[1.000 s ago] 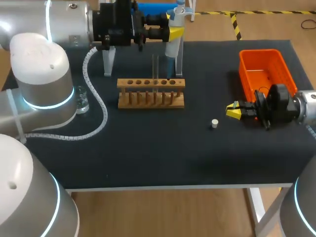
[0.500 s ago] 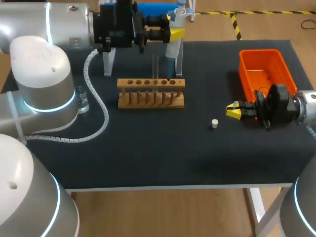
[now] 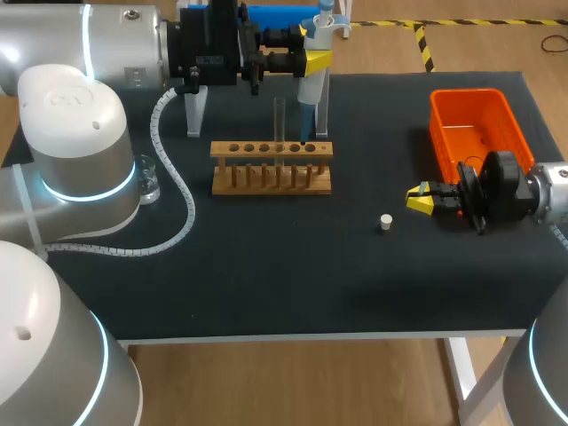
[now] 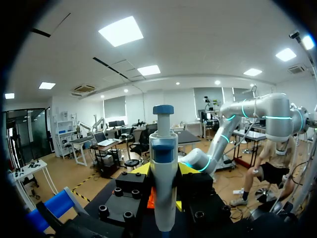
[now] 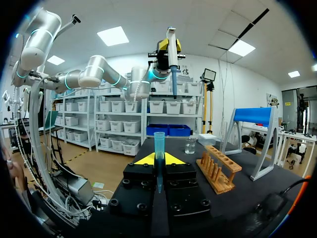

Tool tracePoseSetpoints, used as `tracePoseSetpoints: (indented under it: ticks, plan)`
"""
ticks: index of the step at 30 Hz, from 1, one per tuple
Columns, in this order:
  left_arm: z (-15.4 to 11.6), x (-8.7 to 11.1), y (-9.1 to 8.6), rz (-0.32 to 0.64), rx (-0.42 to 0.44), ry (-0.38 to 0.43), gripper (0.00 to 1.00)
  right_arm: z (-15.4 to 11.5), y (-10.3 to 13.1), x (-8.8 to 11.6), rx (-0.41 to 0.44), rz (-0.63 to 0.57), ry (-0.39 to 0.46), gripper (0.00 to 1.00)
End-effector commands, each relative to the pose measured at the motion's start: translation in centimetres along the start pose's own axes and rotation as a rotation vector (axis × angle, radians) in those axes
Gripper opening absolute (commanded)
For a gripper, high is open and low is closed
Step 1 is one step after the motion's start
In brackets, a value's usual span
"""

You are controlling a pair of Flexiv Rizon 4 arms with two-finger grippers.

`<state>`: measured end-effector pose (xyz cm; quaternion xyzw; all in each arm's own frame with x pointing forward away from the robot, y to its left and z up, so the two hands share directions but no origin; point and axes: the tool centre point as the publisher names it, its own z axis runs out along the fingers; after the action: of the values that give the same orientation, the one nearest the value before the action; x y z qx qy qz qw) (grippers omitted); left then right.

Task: Invert the test tube, pick up the pipette, mount the tip to pipette, aspirate from beaker and dispense into the tube, eject the tip, return the pipette, and cap with the stopper.

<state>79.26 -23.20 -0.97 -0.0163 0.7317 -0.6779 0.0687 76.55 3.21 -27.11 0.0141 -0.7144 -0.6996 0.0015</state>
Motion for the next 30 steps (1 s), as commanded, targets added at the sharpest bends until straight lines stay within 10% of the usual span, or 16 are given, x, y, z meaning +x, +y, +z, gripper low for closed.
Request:
tracePoseSetpoints:
  ticks: [1, 30]
  plan:
    - [-0.04, 0.03, -0.03, 0.000, 0.002, 0.000, 0.00, -0.03, 0.00, 0.07, 0.001, -0.001, -0.001, 0.00]
    - [0.06, 0.93, -0.53, -0.002, 0.043, -0.009, 0.00, -0.03, 0.00, 0.07, 0.001, -0.001, -0.001, 0.00]
